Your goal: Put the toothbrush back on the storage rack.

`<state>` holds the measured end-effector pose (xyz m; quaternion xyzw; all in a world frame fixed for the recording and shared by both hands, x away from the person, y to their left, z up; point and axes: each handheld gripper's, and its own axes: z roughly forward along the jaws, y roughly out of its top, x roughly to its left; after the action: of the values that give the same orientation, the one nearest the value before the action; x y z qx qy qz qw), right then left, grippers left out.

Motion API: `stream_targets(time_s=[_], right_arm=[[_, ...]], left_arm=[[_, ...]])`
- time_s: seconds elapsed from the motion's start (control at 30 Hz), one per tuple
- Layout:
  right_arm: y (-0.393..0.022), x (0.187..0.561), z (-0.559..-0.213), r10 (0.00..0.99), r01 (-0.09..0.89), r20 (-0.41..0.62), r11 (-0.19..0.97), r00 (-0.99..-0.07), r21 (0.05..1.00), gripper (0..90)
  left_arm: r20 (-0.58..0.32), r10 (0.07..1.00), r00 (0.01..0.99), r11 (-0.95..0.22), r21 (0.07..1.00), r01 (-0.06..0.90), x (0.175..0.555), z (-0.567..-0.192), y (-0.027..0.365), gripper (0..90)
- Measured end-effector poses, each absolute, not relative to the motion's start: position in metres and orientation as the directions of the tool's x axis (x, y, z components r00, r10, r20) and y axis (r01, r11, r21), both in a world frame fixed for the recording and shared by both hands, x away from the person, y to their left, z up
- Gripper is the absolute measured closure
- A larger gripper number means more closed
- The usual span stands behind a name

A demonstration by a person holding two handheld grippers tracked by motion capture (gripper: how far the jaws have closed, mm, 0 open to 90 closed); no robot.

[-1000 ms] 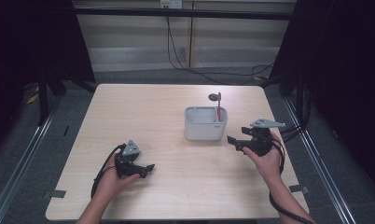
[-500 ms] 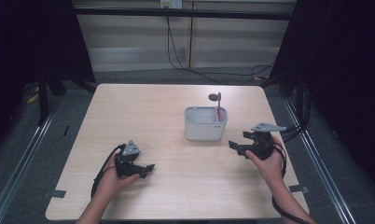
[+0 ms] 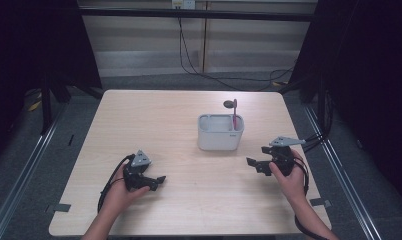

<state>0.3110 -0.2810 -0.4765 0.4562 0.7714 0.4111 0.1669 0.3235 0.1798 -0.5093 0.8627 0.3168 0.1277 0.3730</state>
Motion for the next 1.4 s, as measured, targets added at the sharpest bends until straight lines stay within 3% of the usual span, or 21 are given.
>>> stream_targets(time_s=[1.4], right_arm=[[-0.295,0.304,-0.51,0.847,0.605,0.041,0.345,-0.531,0.717,17.4]], left_arm=[[-0.011,0.644,0.765,-0.524,0.722,0.452,0.323,-0.509,0.18,15.3]])
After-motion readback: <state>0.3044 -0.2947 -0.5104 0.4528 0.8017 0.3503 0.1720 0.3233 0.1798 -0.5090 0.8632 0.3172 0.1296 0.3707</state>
